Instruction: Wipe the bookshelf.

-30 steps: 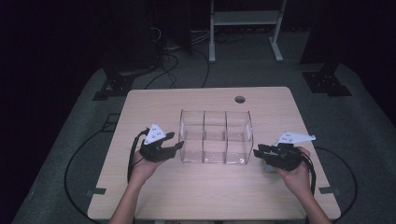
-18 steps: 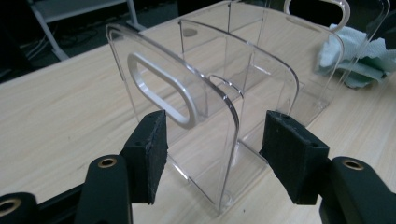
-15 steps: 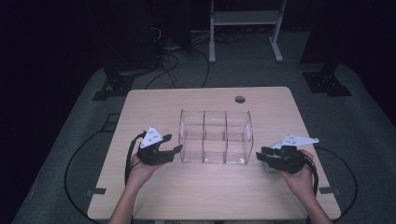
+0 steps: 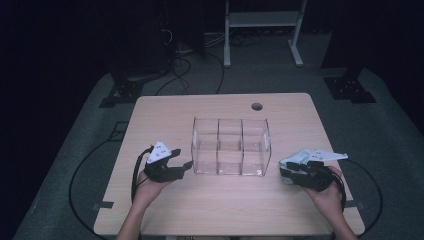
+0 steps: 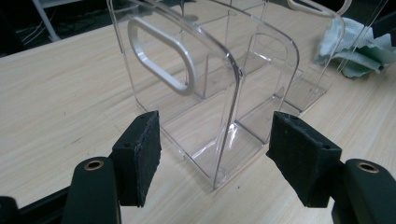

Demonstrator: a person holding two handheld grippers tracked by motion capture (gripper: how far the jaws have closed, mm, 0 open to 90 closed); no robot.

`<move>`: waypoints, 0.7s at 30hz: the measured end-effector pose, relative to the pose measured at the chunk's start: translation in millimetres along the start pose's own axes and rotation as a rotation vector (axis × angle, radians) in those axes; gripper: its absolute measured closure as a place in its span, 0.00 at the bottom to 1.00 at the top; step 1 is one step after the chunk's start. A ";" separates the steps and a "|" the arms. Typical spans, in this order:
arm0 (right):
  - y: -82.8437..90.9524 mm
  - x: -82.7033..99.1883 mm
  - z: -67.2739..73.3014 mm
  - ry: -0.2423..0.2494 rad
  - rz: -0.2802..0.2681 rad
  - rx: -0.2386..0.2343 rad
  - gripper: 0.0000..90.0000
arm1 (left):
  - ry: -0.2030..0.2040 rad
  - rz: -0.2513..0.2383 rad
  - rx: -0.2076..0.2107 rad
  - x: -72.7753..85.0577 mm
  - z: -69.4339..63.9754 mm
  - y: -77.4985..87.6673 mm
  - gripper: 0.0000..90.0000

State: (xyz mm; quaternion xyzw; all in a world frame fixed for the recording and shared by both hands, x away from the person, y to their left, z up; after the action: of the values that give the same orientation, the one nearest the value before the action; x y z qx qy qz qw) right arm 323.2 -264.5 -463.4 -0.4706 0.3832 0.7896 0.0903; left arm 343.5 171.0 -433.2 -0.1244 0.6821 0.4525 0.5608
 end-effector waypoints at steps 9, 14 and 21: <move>7.8 11.0 -5.2 -0.017 0.005 0.014 0.58 | 0.016 0.009 -0.004 8.4 1.1 2.0 0.35; 11.1 16.9 -7.4 -0.030 0.006 0.017 0.56 | 0.023 0.010 -0.011 12.9 1.8 3.8 0.33; 16.5 26.4 -8.6 -0.042 -0.002 0.019 0.53 | 0.034 0.002 -0.016 17.2 2.4 8.8 0.30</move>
State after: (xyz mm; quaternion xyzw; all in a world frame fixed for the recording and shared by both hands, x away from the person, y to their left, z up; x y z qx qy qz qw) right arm 306.4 -287.6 -478.5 -0.4535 0.3882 0.7956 0.1035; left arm 333.2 183.6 -443.9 -0.1359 0.6879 0.4562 0.5478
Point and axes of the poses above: each handheld gripper's, and its own axes: y roughly backward along the jaws, x roughly out of its underside, z roughly to its left, the point moved 3 cm from there along -y, roughly forward along the jaws, and after that the axes turned 5 degrees about -x, right-handed, at the moved point
